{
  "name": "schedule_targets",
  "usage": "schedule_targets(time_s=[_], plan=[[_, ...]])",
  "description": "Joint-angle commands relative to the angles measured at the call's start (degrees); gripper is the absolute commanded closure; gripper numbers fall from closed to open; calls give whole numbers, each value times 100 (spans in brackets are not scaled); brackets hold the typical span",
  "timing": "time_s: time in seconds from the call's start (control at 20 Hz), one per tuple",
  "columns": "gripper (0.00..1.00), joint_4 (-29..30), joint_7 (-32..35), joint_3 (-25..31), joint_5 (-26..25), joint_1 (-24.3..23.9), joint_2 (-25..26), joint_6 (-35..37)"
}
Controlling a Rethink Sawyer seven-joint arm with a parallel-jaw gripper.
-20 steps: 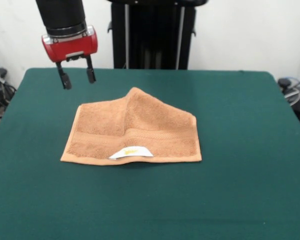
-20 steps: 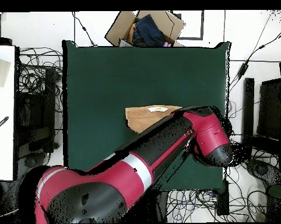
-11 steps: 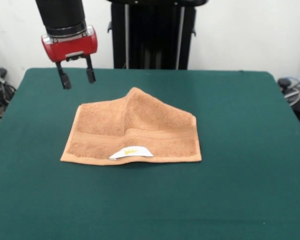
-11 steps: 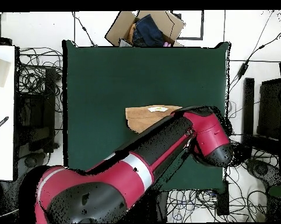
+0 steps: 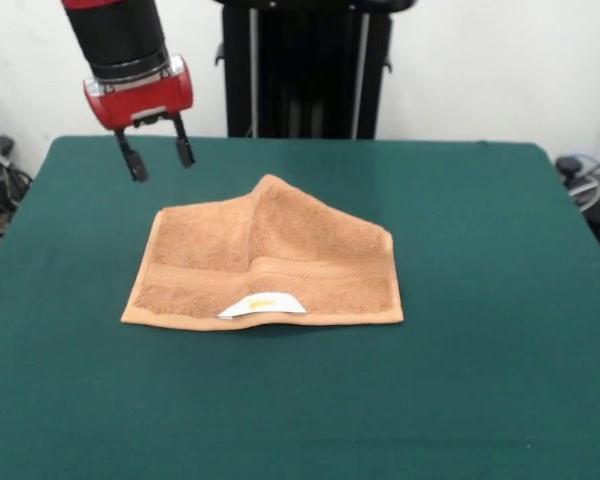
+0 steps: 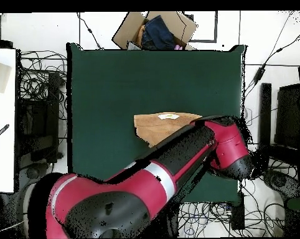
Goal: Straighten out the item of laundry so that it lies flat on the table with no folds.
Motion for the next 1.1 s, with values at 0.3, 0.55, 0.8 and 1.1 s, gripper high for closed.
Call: schedule_targets(time_s=[0.3,0.55,0.8,1.1], plan=[[0,-670,294,2042,-69,-721,342,-2019],[0,-974,489,2114,-90,-858,522,-2256],[0,-1320,706,2132,-127,-943,704,-2396],[0,-1649,983,2188,-155,-1020,886,-2606]])
